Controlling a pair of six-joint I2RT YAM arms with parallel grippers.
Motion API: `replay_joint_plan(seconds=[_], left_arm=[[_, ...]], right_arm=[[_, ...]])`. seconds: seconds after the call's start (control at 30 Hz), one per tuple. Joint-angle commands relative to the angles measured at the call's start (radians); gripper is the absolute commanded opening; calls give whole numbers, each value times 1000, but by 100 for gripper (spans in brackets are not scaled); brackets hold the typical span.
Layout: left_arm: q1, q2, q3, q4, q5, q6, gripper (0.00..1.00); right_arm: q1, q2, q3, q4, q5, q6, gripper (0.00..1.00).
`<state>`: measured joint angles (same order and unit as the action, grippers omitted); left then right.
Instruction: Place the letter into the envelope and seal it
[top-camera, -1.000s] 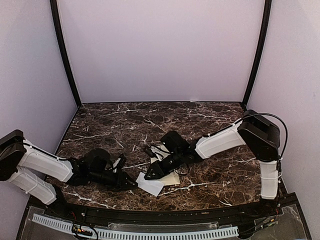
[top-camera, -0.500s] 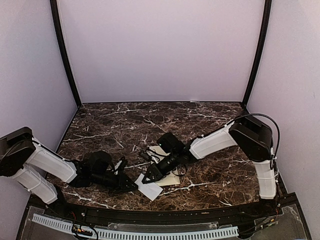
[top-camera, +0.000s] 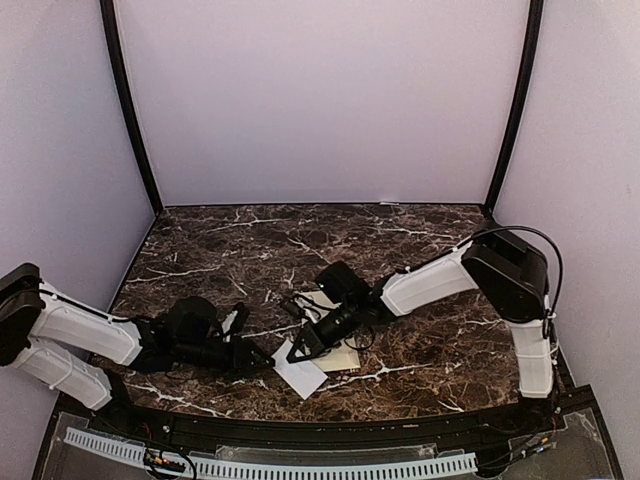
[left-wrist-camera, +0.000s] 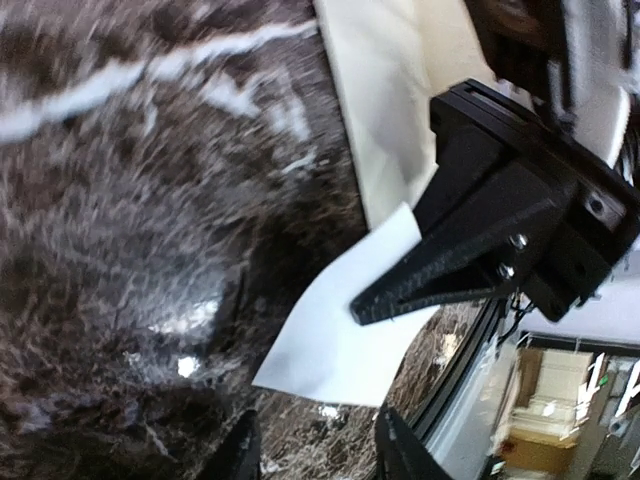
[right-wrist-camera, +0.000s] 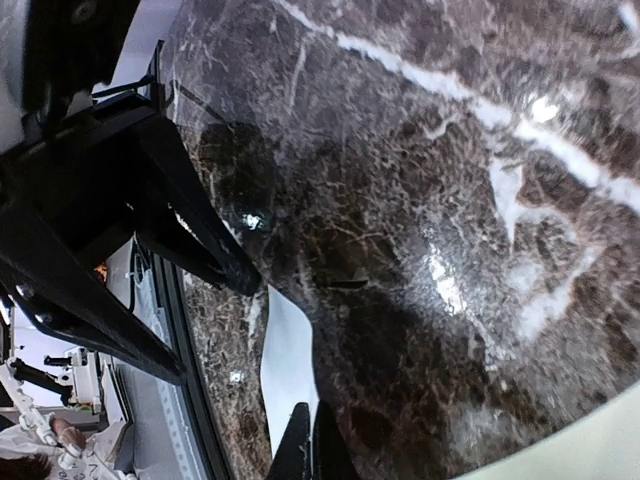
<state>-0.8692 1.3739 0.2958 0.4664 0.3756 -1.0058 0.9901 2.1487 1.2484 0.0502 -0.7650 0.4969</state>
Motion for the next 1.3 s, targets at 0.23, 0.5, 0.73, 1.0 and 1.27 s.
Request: replay_joint_plan(seconds=[0.23, 0.5, 0.73, 1.0, 1.27], left_arm=[[-4, -488, 216, -286, -193, 306, 72], [-21, -397, 320, -73, 78, 317, 76], [-63, -282, 389, -53, 111, 358, 69], [-69, -219, 414, -57, 7, 364, 32], [-68, -225, 419, -121, -81, 333, 43]], right_arm=[[-64, -466, -85, 138, 217, 74, 0], [-61, -605, -153, 368, 275, 175, 0], [-54, -646, -183, 404, 292, 186, 0], [-45, -666, -215, 443, 300, 200, 0], [-45, -710, -252, 424, 361, 147, 0]])
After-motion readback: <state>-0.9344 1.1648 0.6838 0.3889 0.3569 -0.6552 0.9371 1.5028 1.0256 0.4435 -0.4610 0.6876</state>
